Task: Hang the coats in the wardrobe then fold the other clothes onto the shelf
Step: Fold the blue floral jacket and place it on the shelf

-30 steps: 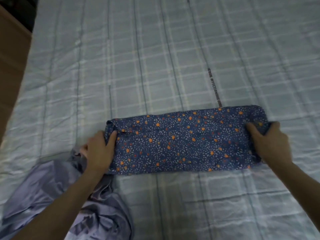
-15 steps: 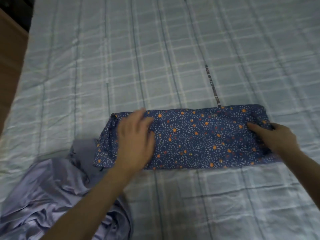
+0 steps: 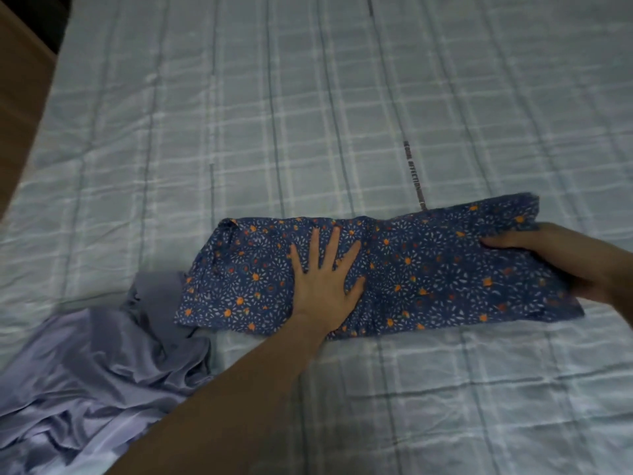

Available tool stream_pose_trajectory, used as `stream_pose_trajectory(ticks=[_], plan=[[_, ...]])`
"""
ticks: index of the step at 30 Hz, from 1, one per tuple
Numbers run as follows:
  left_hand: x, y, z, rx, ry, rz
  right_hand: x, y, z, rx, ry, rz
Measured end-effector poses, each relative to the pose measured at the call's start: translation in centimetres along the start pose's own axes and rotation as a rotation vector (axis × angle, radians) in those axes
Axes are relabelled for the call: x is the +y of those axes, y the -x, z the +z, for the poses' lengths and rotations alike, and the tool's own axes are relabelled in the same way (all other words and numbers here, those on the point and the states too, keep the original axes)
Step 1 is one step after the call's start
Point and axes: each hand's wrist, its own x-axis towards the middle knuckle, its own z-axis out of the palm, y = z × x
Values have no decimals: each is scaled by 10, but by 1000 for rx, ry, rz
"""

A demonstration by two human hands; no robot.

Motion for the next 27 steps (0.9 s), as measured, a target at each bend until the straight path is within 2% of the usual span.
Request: stream_pose_trajectory(ticks=[3, 5, 7, 8, 10, 11, 12, 14, 15, 17, 19, 20, 22, 25, 27], plan=[[1, 0, -6, -68, 30, -12, -34, 32, 29, -31, 138, -154], [-6, -4, -11, -150, 128, 14, -54, 49, 62, -55, 200, -232], [-16, -9, -26, -238, 344, 44, -71, 59, 97, -56, 261, -302], [-22, -8, -41, -272, 640, 2, -78, 62, 115, -31, 317, -342], [-42, 4, -78, -251, 1408, -230, -88, 63, 148, 57, 469, -423], [-56, 13, -95, -227, 1669, -347, -90, 62, 164, 92, 533, -456], [-73, 21, -111, -232, 1818, -429, -92, 60, 182, 118, 582, -480], [-104, 39, -132, -291, 1979, -460, -90, 52, 219, 161, 641, -550], [-118, 46, -138, -307, 2007, -453, -87, 49, 238, 137, 643, -584], [-135, 56, -151, -335, 2017, -483, -79, 47, 273, -17, 616, -587], [-143, 61, -147, -331, 1887, -588, -66, 49, 291, -112, 672, -597], [-147, 60, -138, -261, 1721, -616, -58, 46, 293, -58, 715, -639], [-156, 58, -116, -74, 1360, -621, -39, 37, 283, 166, 729, -733], [-162, 56, -95, 54, 1209, -563, -9, 8, 258, 414, 694, -818], [-164, 55, -90, 108, 1060, -532, 12, -13, 245, 437, 813, -768]])
